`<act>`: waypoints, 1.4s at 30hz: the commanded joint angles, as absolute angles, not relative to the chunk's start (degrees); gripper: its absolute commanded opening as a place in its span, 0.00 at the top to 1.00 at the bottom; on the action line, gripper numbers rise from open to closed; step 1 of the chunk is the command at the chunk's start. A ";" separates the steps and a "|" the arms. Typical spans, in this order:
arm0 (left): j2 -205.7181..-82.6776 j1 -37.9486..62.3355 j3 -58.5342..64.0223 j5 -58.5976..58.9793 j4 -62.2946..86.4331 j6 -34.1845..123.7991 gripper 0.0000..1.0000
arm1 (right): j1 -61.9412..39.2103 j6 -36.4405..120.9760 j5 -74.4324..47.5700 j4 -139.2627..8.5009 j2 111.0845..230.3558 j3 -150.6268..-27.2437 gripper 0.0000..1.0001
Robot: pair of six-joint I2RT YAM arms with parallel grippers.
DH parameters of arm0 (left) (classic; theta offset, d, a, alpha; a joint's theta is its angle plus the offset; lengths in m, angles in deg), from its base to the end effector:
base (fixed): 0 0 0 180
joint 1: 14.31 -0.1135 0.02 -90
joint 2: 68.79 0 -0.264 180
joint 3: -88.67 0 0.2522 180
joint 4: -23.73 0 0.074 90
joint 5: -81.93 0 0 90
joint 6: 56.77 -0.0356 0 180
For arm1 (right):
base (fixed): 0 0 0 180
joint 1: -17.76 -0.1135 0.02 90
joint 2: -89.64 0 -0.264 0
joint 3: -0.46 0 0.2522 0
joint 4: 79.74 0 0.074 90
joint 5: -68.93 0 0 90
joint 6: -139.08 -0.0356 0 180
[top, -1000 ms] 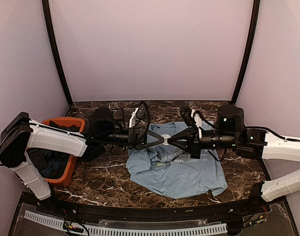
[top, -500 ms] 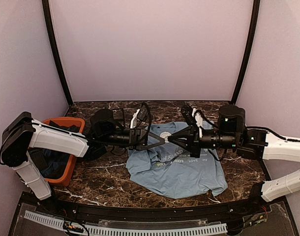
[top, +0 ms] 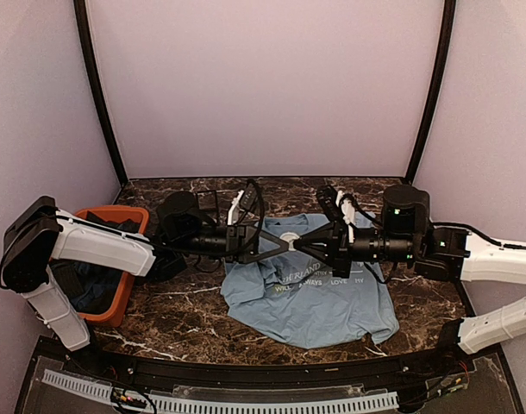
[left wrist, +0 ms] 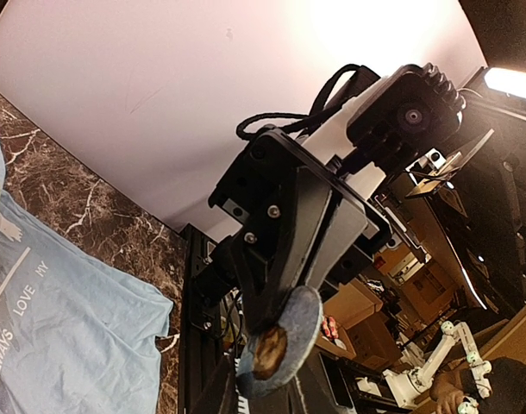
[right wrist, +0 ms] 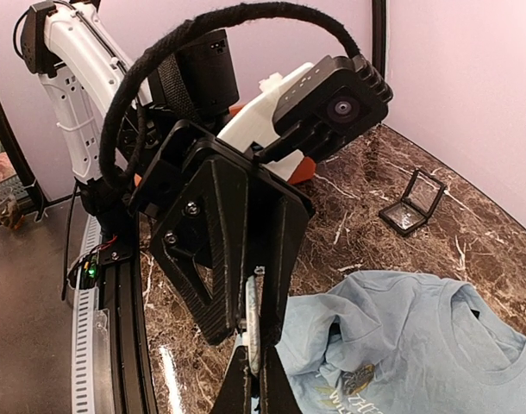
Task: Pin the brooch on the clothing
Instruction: Open the brooch at the center of the board.
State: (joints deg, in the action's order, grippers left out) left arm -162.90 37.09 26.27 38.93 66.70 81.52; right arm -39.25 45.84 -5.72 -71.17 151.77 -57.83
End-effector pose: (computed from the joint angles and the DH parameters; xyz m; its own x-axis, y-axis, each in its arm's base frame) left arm 0.1979 -0.2897 0.2634 -0.6509 -0.0007 -0.7592 0.7433 -0.2038 -0.6371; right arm 0.1304 0.2182 0.3067 -0.1705 -0.1625 -0.9719 -0.9415 0.3179 0.1120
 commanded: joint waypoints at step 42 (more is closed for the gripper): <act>-159.33 37.55 23.64 20.05 43.09 70.15 0.99 | -43.48 44.12 -6.24 -75.94 155.41 -57.65 1.00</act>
